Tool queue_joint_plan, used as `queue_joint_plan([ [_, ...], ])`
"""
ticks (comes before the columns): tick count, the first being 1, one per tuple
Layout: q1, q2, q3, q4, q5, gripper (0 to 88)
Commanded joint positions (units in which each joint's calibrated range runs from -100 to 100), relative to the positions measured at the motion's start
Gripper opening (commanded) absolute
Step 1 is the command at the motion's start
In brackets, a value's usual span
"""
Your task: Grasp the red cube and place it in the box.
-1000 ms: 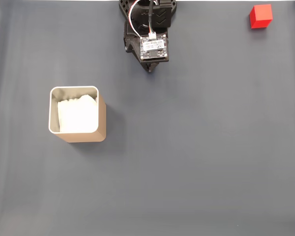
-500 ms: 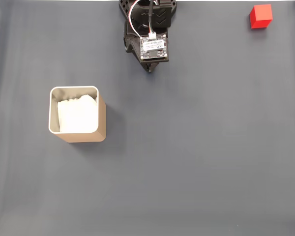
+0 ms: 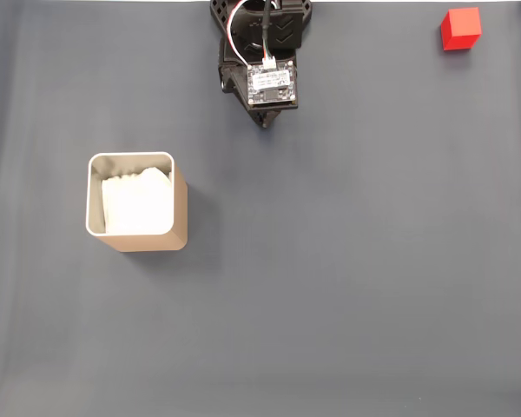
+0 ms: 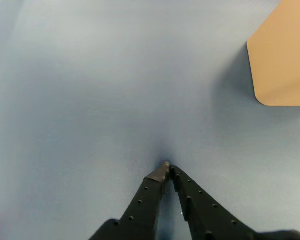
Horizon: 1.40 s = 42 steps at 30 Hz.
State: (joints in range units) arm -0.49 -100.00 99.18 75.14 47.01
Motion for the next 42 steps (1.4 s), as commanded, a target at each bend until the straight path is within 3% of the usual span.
queue_joint_plan([
  [1,0.5,0.0,0.6,0.9,0.2,1.9],
  [18,0.5,0.0,0.6,0.6,0.4,0.2],
  [35,0.7,2.1,0.1,-25.3,-2.3,0.1],
  [42,0.7,8.7,-8.3,-26.8,-3.2,0.6],
])
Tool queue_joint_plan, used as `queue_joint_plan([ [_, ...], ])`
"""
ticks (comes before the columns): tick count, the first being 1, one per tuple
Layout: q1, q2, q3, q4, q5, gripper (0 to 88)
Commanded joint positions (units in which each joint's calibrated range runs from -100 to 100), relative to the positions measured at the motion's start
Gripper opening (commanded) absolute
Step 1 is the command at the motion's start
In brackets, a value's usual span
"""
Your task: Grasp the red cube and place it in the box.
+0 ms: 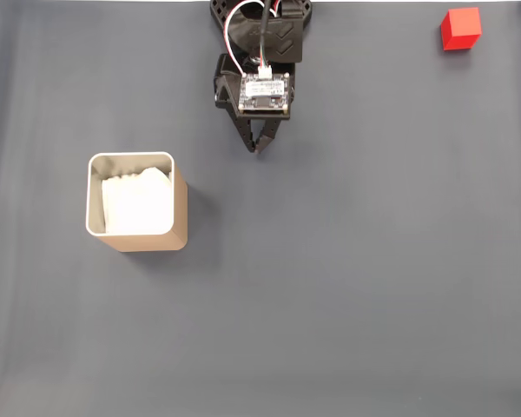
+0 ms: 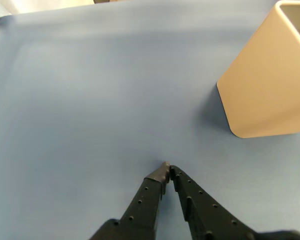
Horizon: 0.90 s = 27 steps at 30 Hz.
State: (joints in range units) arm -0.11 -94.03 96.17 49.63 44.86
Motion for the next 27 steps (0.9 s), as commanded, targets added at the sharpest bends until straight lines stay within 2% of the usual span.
queue_joint_plan([
  [1,0.3,4.2,-7.0,-1.3,-1.3,0.7],
  [12,-0.8,19.7,-26.6,3.0,-2.2,0.8],
  [27,-6.2,36.6,-53.0,17.0,-1.2,1.3],
])
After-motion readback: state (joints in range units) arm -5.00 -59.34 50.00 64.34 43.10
